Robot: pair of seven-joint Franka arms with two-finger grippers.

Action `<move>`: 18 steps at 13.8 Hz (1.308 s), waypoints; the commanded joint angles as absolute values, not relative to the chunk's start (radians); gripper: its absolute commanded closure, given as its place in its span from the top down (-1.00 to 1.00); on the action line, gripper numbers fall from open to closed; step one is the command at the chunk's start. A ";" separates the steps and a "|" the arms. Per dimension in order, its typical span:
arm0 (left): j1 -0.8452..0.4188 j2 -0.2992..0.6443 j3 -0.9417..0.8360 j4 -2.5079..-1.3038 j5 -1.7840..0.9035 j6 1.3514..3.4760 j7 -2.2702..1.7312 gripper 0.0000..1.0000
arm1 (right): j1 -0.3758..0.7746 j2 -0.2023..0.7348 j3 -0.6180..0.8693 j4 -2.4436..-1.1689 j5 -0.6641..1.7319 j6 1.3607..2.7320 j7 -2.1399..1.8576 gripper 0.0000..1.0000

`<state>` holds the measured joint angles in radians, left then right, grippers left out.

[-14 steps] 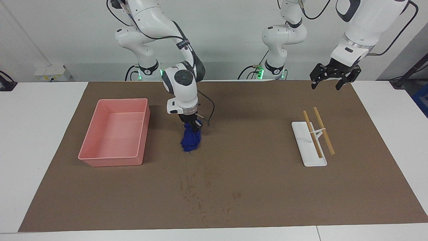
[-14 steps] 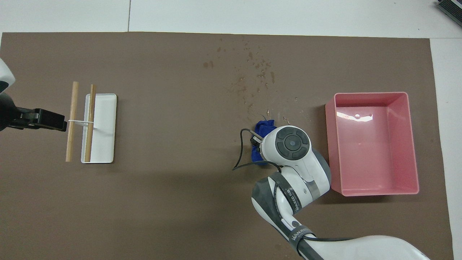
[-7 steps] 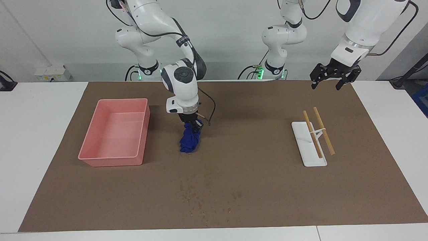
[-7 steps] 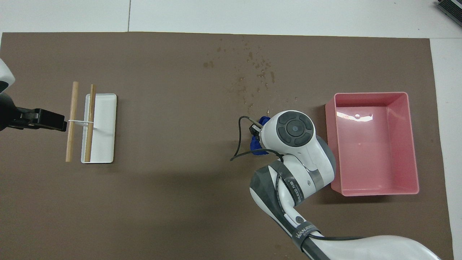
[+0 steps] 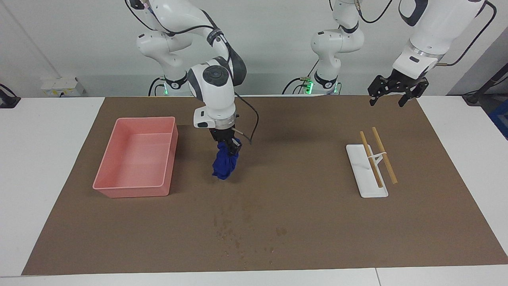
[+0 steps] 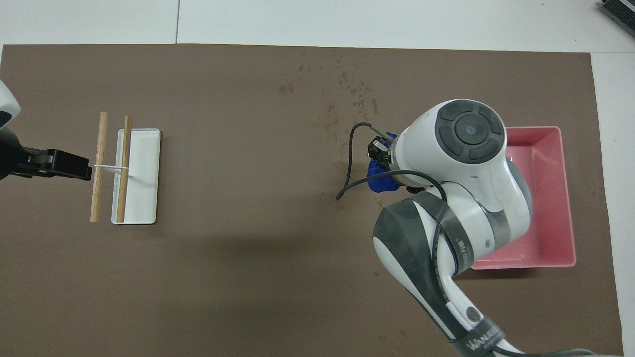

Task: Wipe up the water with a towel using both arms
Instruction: 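Carry the towel into the pink bin with the right gripper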

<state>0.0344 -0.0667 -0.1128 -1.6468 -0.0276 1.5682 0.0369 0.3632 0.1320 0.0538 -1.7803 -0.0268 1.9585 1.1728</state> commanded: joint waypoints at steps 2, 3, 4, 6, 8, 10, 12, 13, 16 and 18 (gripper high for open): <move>0.051 -0.080 -0.124 -1.666 -0.040 1.575 0.034 1.00 | 0.332 0.062 0.058 -1.793 -0.055 1.892 1.079 -1.00; 0.051 -0.080 -0.124 -1.666 -0.040 1.575 0.034 1.00 | 0.278 0.046 0.058 -1.795 -0.055 1.867 1.010 -1.00; 0.051 -0.080 -0.124 -1.666 -0.040 1.575 0.034 1.00 | 0.235 0.029 0.060 -1.799 -0.055 1.843 0.938 -1.00; 0.051 -0.080 -0.124 -1.666 -0.040 1.575 0.034 1.00 | 0.165 0.005 0.060 -1.830 -0.054 1.789 0.811 -1.00; 0.051 -0.080 -0.123 -1.666 -0.040 1.575 0.034 1.00 | 0.077 -0.015 0.060 -1.886 -0.042 1.805 0.644 -1.00; 0.051 -0.080 -0.124 -1.666 -0.040 1.575 0.034 1.00 | -0.018 -0.038 0.060 -1.963 -0.026 1.864 0.423 -1.00; 0.051 -0.080 -0.124 -1.666 -0.040 1.575 0.034 1.00 | -0.078 -0.040 0.060 -2.025 0.006 1.876 0.289 -1.00; 0.051 -0.080 -0.124 -1.666 -0.040 1.575 0.034 1.00 | -0.096 -0.040 0.058 -2.058 0.008 1.899 0.253 -1.00; 0.051 -0.080 -0.124 -1.666 -0.040 1.575 0.034 1.00 | -0.139 -0.037 0.060 -2.158 0.024 1.957 0.149 -1.00; 0.051 -0.080 -0.123 -1.666 -0.040 1.575 0.034 1.00 | -0.153 -0.031 0.060 -2.209 0.028 2.008 0.109 -1.00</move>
